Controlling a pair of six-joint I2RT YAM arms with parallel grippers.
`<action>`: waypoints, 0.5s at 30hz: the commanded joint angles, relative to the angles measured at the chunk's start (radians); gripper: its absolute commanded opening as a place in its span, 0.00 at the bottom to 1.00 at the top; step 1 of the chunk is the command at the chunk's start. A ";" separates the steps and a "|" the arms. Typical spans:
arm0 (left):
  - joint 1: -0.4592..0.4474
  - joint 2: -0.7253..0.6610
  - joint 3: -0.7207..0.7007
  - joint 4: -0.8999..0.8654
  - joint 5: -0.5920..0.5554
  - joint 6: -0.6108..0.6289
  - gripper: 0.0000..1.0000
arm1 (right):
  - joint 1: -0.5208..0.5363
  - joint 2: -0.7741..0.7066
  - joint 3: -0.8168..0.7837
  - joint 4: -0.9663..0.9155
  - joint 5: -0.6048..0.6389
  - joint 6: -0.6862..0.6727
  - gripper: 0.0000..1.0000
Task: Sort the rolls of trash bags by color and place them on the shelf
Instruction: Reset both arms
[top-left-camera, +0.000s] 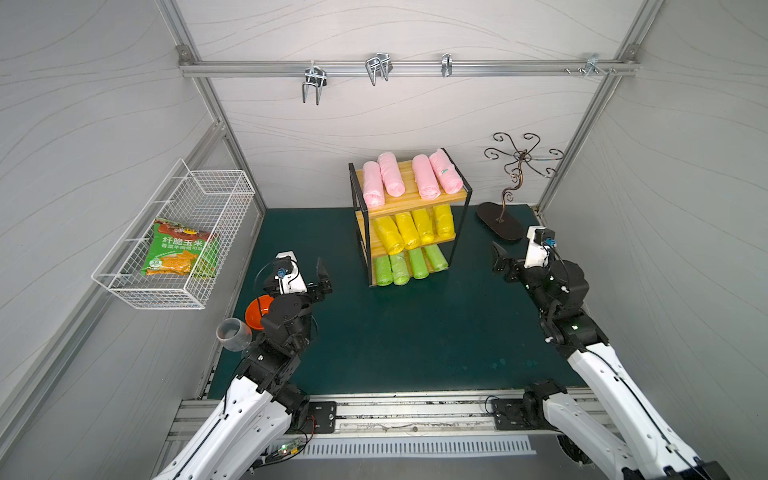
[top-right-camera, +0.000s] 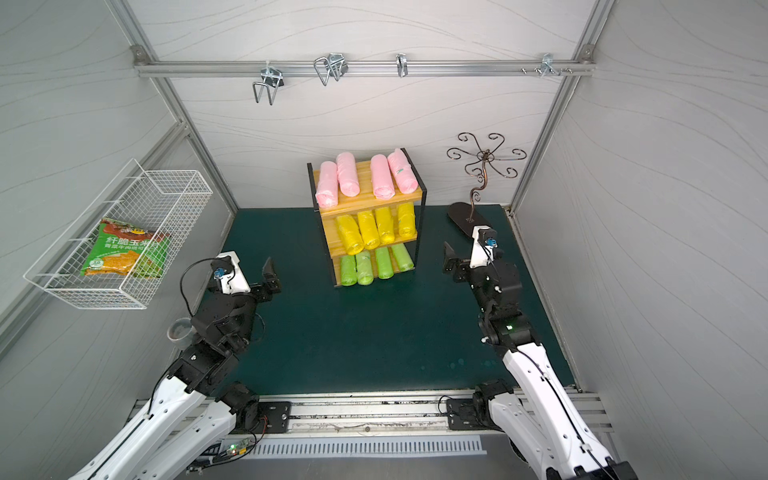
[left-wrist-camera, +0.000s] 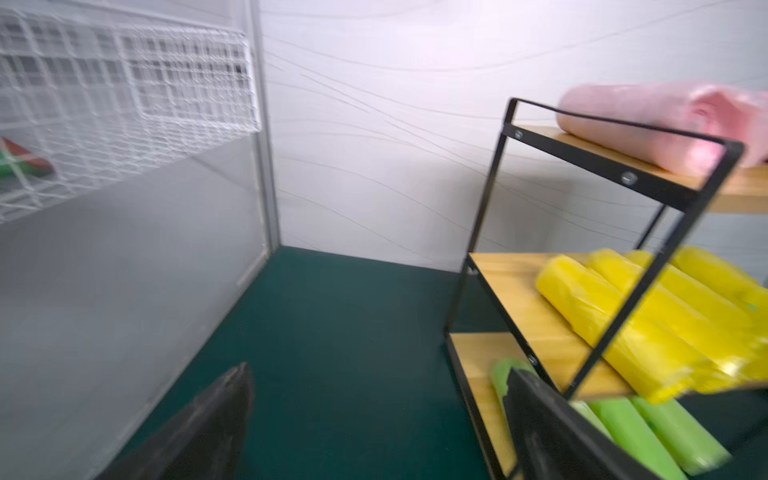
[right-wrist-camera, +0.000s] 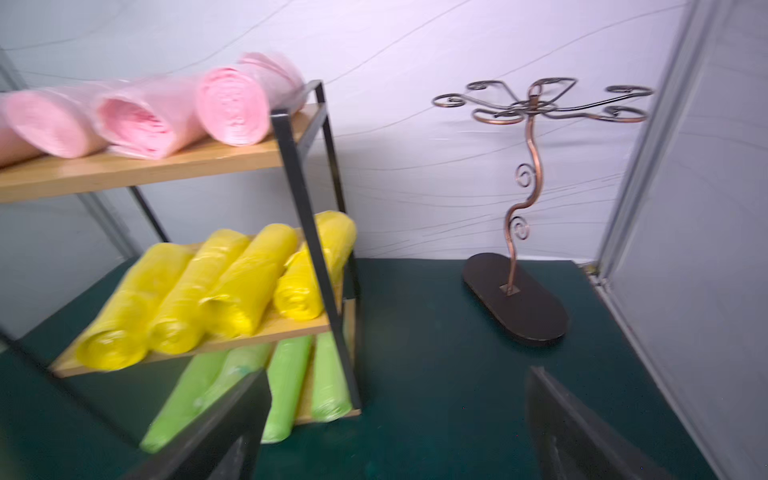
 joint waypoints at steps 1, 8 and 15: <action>0.140 0.016 -0.035 0.209 0.027 0.048 0.99 | -0.080 0.071 -0.059 0.128 0.070 -0.003 0.99; 0.361 0.152 -0.216 0.348 0.076 -0.102 0.99 | -0.274 0.222 -0.241 0.389 -0.051 0.085 0.99; 0.430 0.362 -0.213 0.381 0.203 -0.136 0.99 | -0.301 0.432 -0.316 0.564 -0.163 0.075 0.99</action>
